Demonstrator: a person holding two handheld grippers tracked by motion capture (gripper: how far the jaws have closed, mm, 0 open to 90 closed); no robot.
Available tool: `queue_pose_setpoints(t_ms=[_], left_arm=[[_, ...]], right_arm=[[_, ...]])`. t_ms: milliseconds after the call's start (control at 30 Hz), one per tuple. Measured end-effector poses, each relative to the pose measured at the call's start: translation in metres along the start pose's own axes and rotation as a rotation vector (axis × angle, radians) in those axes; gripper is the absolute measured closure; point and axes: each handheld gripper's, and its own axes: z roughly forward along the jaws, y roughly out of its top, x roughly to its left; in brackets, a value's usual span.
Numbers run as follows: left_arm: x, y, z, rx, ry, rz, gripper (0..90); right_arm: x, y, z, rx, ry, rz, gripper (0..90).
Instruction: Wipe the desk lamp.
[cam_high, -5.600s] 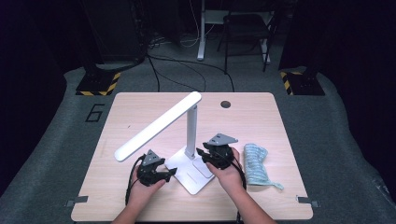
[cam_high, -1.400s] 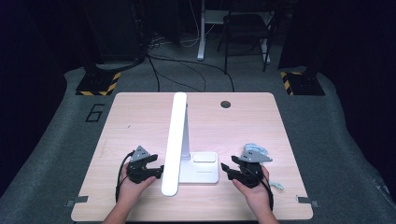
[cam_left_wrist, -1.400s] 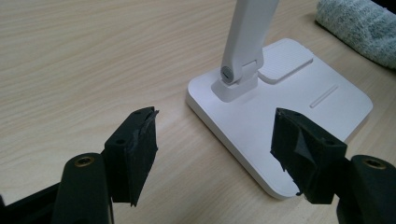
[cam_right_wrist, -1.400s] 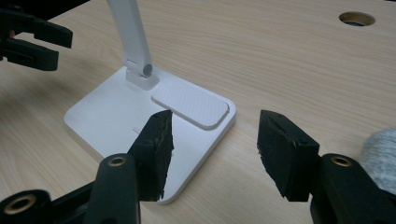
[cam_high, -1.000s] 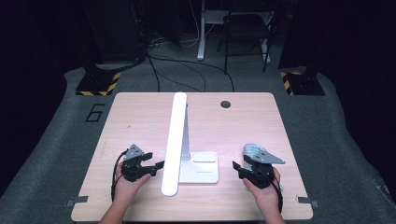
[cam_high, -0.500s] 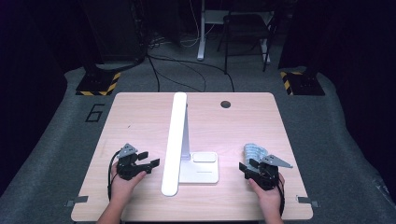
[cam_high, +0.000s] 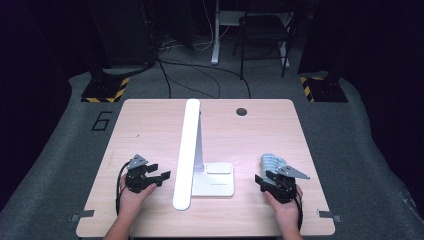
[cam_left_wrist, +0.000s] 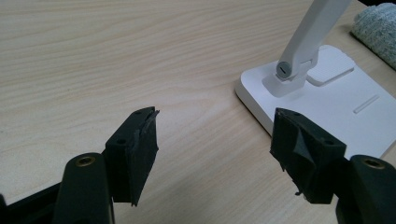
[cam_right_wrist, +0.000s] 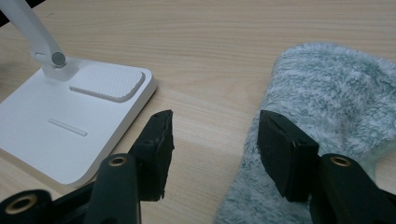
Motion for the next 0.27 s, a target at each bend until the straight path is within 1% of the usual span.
queue_pose_setpoints(t_ms=[33,167,267], left_arm=[[0.0007,0.0006,-0.0007,0.014,-0.008,0.002,31.7],[0.0009,0.0005,-0.0001,0.018,-0.002,0.002,31.4],[0.0002,0.0007,0.0001,0.018,-0.01,-0.001,31.3]], right_arm=[[0.0,-0.0001,0.0004,-0.002,0.0,-0.003,45.7],[0.0009,-0.0005,0.0018,0.003,-0.001,-0.015,45.7],[0.0026,-0.0004,0.0022,0.007,0.0,-0.009,45.7]])
